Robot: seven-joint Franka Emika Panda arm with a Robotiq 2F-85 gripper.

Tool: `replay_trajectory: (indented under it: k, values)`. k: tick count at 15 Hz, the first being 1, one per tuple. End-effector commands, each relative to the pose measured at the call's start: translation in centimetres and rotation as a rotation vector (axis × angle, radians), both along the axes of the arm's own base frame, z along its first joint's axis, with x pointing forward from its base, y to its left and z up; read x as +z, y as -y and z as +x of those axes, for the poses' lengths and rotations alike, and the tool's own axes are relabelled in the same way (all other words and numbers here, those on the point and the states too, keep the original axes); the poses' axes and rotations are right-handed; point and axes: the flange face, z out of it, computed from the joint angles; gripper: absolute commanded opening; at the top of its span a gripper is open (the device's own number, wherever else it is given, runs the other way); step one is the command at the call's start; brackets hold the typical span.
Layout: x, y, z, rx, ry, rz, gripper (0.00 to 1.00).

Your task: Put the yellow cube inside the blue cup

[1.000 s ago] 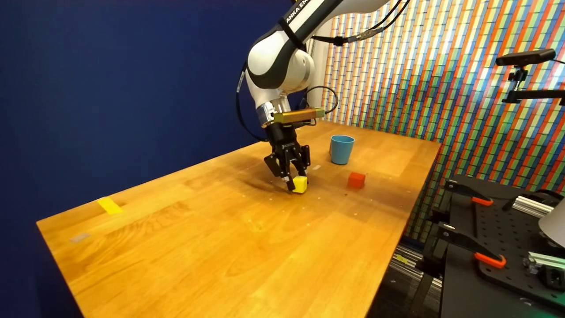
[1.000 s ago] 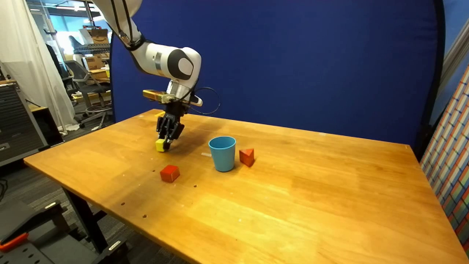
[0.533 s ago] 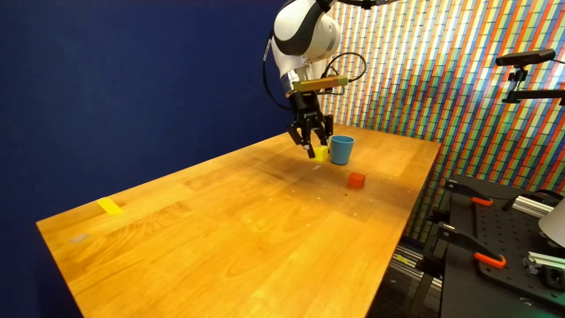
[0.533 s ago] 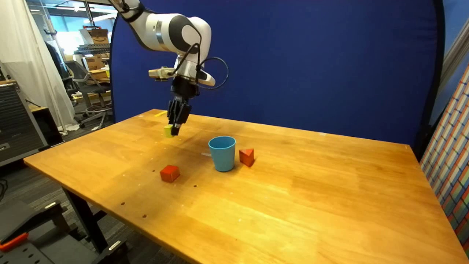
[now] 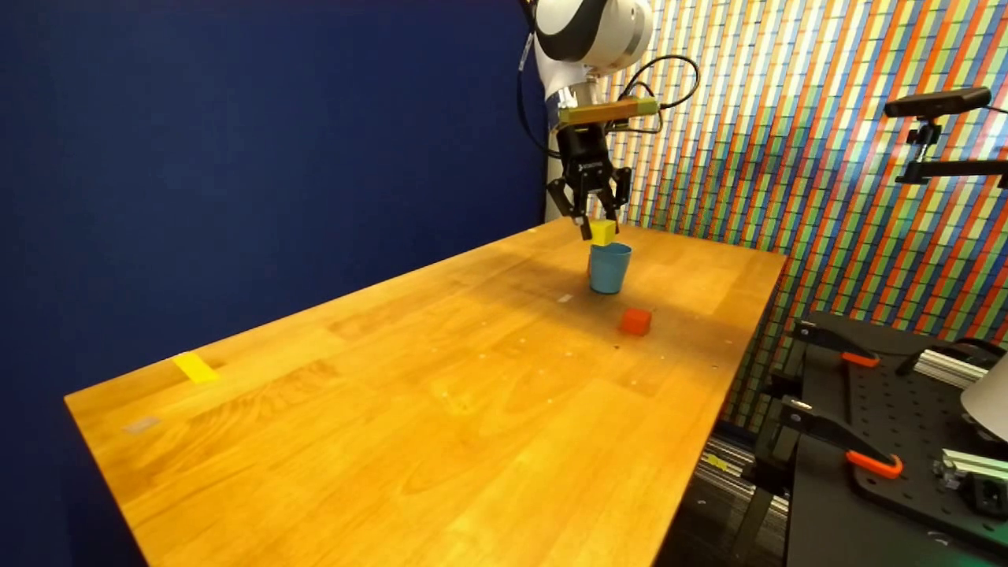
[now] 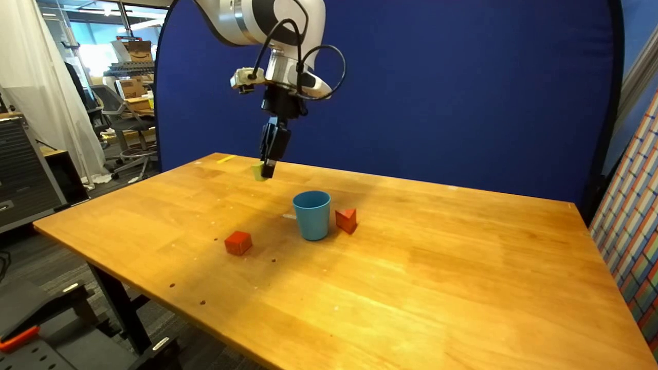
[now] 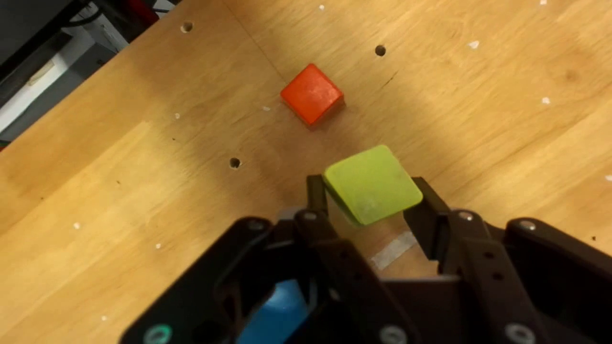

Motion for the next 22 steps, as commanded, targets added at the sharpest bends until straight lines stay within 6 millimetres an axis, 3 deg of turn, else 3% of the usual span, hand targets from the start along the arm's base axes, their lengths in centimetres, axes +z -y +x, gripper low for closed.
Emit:
replay_trajectory:
  k: [1,5,11,12,13,15,18,19,20,22]
  values:
    - [0.9,3.0,-0.2,-0.055,-0.001,0.007,0.2]
    - [0.9,6.6,-0.2,-0.105,-0.001,0.003,0.2]
    - [0.4,10.0,0.4,-0.147,-0.018,0.003,0.21]
    - [0.3,10.3,0.5,-0.148,-0.021,0.006,0.37]
    - [0.3,10.3,0.7,-0.143,-0.02,0.01,0.7]
    - [0.2,10.3,0.9,-0.121,-0.029,0.02,0.76]
    - [0.3,9.1,0.5,-0.005,-0.04,0.079,0.99]
    - [0.3,8.5,0.0,0.057,-0.041,0.107,1.0]
    - [-0.4,9.1,0.2,-0.024,-0.036,0.055,0.91]
    - [-0.5,8.6,0.2,0.026,-0.038,0.082,1.0]
